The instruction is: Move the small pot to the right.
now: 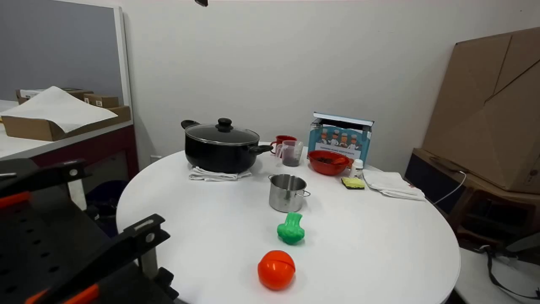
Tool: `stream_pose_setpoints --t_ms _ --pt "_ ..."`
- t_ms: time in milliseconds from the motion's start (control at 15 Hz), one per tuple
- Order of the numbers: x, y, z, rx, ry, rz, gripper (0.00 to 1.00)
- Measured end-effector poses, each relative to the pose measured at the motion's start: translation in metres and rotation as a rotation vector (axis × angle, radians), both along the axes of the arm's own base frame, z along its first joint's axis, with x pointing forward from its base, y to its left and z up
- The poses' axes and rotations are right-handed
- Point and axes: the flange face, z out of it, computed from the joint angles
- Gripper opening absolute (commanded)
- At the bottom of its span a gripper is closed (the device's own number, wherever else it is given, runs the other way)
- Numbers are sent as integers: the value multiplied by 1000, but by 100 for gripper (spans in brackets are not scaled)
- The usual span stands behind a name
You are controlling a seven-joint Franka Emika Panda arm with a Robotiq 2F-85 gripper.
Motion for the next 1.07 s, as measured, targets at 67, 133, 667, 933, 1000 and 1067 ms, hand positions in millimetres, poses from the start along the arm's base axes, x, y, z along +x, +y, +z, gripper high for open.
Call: stream_pose_setpoints --t_ms 67,133,667,933,1000,1067 --pt "4 -3 -4 -4 1 -1 100" --pt "10 -7 -9 -6 -8 -2 100" --pt "67 -43 -80 28 -39 -70 100" --pt "94 -44 -111 45 -1 -17 100" --pt "101 -45 -116 47 5 -12 100" --pt "108 -46 -119 47 7 -13 100"
